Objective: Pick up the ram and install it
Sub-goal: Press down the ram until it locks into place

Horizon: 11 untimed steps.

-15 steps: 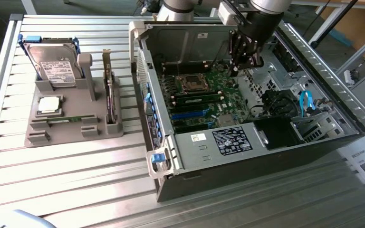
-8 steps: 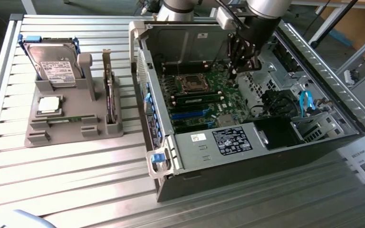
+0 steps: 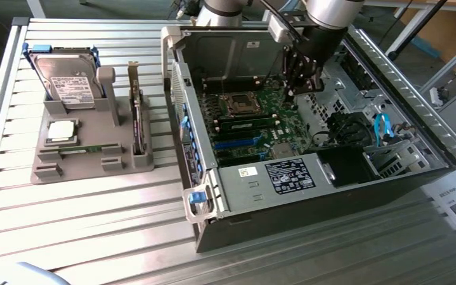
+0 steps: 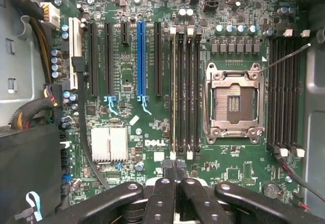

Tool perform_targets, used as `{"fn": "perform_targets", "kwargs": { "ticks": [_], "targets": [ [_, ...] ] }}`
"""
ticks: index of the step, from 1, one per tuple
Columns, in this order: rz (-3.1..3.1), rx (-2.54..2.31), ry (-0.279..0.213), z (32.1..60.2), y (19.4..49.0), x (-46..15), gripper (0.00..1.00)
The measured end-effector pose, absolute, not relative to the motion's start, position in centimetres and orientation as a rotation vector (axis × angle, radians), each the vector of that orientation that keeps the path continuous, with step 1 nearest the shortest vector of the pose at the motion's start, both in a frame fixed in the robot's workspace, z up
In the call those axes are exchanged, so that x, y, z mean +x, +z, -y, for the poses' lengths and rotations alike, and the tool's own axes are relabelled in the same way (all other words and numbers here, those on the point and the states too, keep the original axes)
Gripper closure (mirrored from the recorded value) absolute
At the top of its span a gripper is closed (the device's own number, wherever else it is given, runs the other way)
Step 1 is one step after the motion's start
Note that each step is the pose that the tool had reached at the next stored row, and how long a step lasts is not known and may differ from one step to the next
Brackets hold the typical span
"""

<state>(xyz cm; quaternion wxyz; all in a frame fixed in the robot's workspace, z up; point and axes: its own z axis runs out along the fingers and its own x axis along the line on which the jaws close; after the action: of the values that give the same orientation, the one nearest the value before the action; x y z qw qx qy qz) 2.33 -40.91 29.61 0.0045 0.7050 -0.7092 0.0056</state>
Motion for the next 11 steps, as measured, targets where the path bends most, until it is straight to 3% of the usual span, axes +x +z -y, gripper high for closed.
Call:
{"fn": "perform_targets", "kwargs": {
  "ticks": [11],
  "targets": [
    [2.222, 2.209, 0.017, 40.9, 28.4, 2.3, 0.90]
  ]
}}
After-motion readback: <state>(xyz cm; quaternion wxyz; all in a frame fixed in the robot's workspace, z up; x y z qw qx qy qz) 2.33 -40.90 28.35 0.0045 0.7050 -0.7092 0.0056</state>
